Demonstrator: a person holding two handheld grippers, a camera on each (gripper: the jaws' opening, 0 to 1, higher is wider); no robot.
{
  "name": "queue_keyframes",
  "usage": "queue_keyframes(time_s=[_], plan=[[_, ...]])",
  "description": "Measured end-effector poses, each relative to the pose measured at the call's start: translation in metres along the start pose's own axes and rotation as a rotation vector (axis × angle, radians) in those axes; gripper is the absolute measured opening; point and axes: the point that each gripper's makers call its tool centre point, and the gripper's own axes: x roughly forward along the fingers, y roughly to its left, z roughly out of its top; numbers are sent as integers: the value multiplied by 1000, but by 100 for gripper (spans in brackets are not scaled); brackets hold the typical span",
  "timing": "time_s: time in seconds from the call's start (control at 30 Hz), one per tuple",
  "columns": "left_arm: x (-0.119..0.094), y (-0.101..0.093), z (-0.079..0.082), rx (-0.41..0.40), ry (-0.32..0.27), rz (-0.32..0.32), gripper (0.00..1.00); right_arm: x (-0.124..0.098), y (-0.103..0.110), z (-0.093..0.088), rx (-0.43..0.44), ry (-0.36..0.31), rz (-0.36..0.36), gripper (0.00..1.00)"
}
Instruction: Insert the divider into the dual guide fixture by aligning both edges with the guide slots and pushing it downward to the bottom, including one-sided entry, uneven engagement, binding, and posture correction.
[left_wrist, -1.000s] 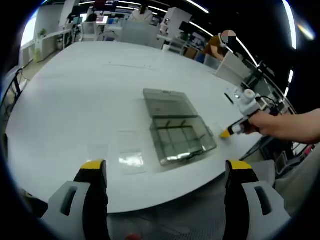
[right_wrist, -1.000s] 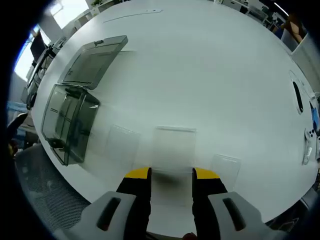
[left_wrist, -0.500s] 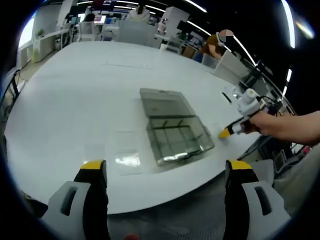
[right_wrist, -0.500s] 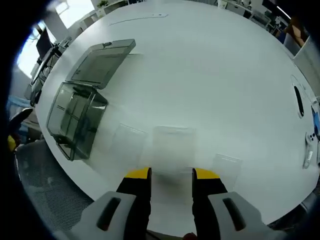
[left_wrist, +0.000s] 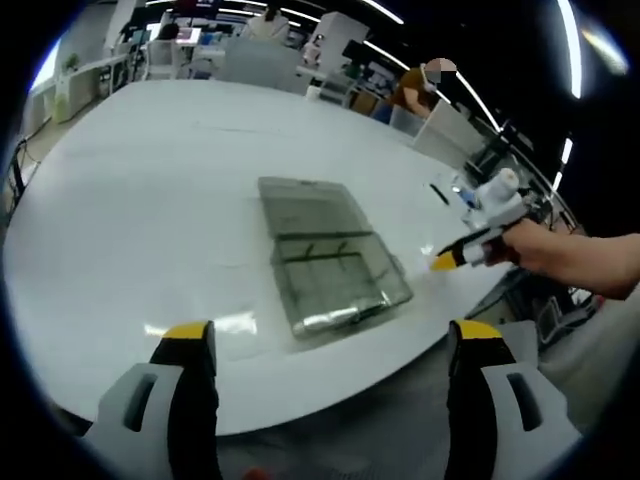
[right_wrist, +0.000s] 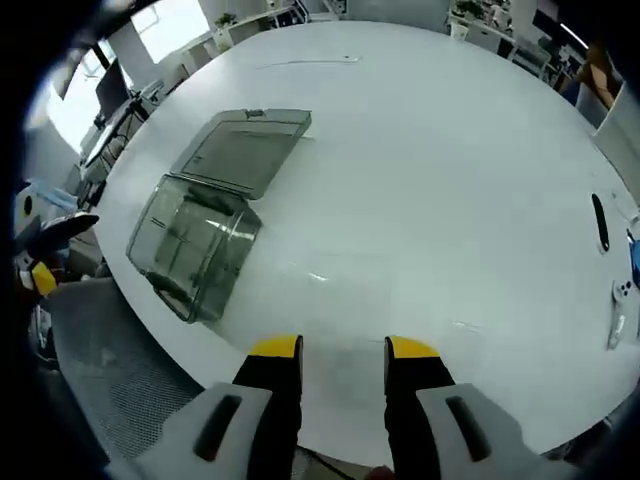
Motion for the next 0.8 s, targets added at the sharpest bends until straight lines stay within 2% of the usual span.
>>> queue_keyframes(time_s=[0.47, 0.8], plan=[[13, -23, 5, -8, -12, -96, 89, -31, 49, 15, -72, -84, 74, 27], [19, -44, 12, -53, -38, -202, 72, -46, 84, 24, -128, -126, 135, 27]])
